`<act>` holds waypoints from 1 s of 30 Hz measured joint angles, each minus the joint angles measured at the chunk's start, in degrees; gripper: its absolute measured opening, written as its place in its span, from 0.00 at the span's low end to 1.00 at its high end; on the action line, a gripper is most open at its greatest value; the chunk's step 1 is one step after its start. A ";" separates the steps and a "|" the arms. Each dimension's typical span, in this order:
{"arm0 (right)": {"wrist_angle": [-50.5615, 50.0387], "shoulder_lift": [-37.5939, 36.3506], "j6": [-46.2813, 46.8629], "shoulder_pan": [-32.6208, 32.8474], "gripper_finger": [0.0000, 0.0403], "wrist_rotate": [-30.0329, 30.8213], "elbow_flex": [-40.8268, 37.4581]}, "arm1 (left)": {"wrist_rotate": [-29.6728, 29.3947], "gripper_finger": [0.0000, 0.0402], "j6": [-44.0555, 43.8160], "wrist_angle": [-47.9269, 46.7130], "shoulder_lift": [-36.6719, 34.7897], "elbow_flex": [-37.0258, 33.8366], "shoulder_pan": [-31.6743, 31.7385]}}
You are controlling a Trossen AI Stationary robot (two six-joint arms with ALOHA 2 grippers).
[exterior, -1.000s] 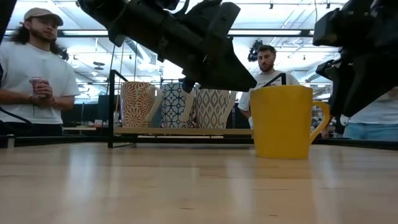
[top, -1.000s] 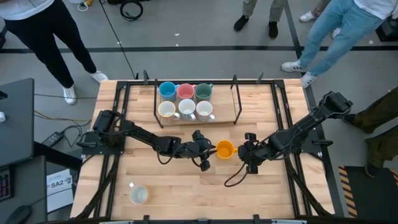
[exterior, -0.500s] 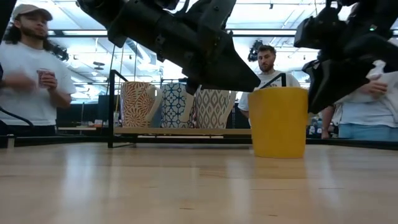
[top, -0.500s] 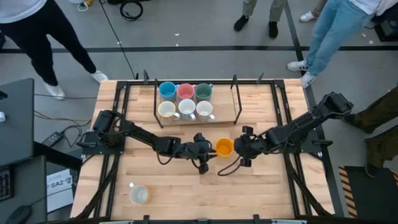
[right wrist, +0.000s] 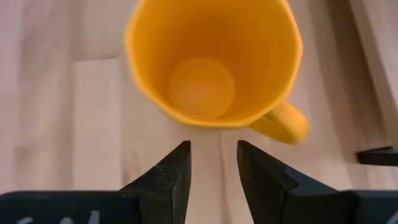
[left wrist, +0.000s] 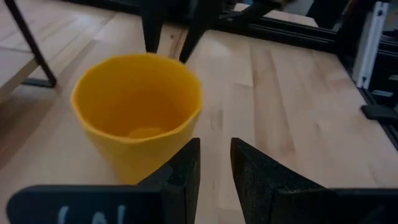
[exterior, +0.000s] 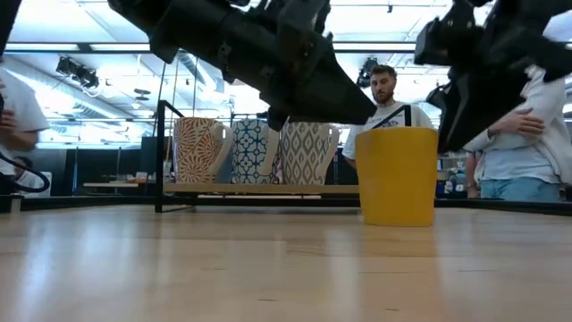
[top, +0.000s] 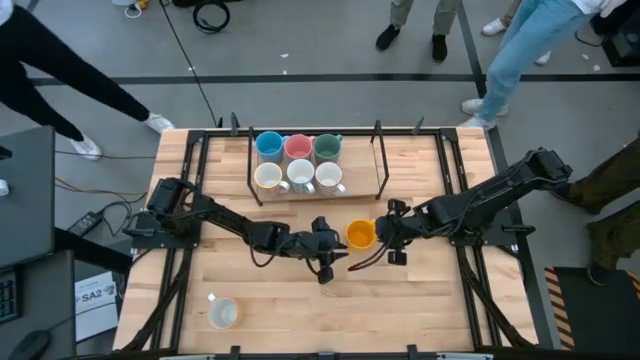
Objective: Place coffee mugs
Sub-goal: Put the yellow mug on the shelf
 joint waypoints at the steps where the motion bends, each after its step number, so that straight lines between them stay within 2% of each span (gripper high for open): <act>1: -1.13 -0.46 -0.01 0.00 0.34 -0.93 0.64 | 0.01 0.24 0.50 -0.02 -0.25 0.00 -0.29; 8: -7.13 -3.16 -0.01 0.00 0.34 -2.73 7.36 | -0.02 0.24 3.70 -1.07 -3.92 0.00 -1.97; 17: -6.57 -3.08 -5.74 0.16 0.34 -4.39 16.87 | -0.09 0.24 3.86 -7.26 -6.96 0.02 -2.17; 30: -1.15 3.48 -6.04 1.72 0.34 -5.47 18.93 | -0.02 0.24 3.16 -13.76 -7.57 0.02 -2.50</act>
